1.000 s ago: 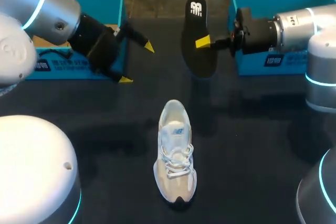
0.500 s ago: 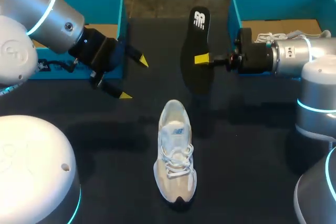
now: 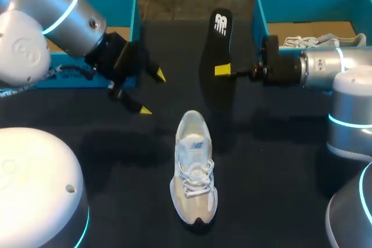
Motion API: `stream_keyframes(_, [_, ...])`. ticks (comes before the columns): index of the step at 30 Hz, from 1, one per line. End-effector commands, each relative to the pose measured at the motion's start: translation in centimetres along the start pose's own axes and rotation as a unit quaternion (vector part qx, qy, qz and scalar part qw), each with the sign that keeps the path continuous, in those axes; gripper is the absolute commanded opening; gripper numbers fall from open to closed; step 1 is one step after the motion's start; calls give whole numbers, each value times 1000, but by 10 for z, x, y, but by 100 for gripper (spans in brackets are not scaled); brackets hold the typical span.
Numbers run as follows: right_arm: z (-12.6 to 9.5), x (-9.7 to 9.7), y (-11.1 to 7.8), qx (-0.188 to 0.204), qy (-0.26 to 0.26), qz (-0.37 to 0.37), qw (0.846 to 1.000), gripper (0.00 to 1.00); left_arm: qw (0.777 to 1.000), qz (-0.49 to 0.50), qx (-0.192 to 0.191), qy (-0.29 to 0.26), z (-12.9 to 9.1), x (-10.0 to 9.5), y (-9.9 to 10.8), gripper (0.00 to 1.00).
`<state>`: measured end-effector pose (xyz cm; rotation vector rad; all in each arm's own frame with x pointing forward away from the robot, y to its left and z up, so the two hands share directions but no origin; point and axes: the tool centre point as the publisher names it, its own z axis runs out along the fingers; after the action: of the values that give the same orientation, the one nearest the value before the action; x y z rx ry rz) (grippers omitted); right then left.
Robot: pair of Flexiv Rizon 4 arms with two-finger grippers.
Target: Take the shoe out of the shoebox, open the shoe tongue, remove and reinsert the insole, then place the shoe into the shoebox
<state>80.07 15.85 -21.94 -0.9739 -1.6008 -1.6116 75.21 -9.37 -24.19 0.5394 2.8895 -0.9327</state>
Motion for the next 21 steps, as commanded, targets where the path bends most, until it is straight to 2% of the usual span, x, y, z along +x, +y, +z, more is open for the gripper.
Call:
stream_keyframes(1, [13,-11,-12,-1,6,-19,1000,0,999,-29,14,14,19,1,12,100])
stream_keyframes(4, [19,-14,-20,1,12,-35,999,0,999,-33,6,21,21,3,12,100])
stream_keyframes(16, [19,-14,-20,1,12,-35,999,0,999,-33,6,21,21,3,12,100])
stream_keyframes(19, [30,-14,-23,10,9,-47,999,0,999,-40,20,19,35,8,21,100])
stream_keyframes(21, [37,-16,-26,16,0,-56,998,0,999,-45,13,16,47,14,25,100])
